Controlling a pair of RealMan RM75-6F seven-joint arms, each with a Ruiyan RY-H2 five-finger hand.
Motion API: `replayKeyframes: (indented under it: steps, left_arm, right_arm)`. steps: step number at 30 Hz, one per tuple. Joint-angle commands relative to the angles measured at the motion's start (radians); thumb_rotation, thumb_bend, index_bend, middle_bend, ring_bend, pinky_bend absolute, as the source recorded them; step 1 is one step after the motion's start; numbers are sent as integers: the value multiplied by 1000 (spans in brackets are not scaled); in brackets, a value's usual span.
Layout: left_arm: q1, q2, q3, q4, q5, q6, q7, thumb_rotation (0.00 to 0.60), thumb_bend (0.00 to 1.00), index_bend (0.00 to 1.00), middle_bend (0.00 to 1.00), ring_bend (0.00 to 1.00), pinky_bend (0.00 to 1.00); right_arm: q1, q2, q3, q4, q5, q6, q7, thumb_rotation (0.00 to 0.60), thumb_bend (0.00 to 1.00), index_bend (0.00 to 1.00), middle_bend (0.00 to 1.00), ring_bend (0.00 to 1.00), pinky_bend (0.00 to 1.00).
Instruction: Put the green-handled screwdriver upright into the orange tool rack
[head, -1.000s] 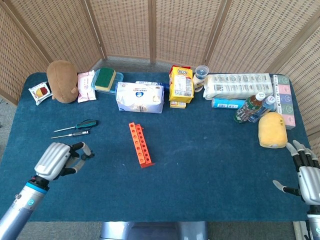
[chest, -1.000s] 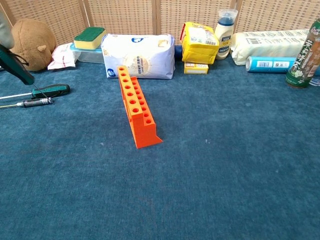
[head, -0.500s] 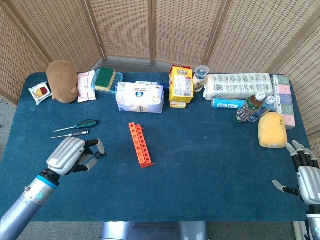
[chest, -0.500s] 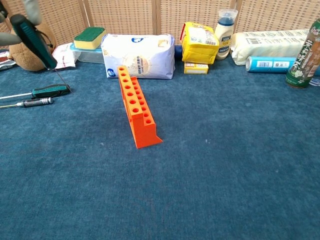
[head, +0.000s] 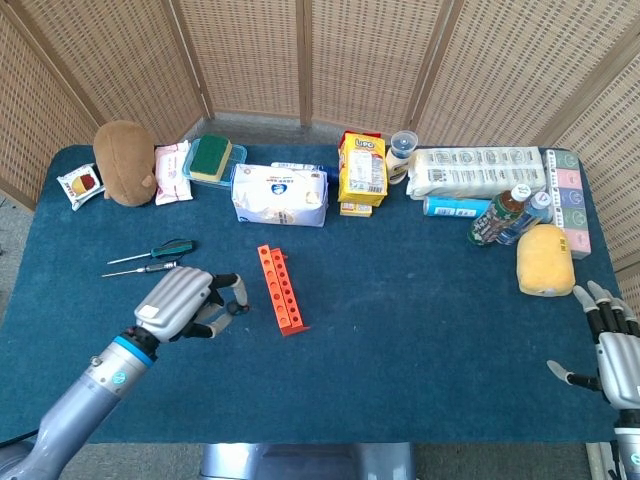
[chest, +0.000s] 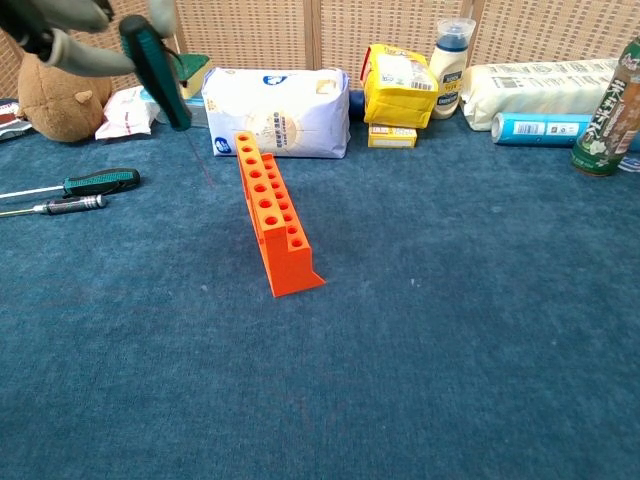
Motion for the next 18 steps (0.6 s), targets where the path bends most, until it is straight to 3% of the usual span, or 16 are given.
replayKeyframes:
  steps: [1, 18]
  left_arm:
    - [-44, -40, -5, -13, -57, 15, 54, 600, 412, 573, 1000, 961, 953]
    - [-146, -173, 12, -23, -179, 81, 162, 600, 412, 573, 1000, 961, 953]
  right_arm:
    - [0, 1, 2, -1, 6, -2, -3, 566, 21, 0, 0, 0, 0]
    - [-2, 13, 3, -7, 11, -6, 17, 568, 21, 0, 0, 0, 0]
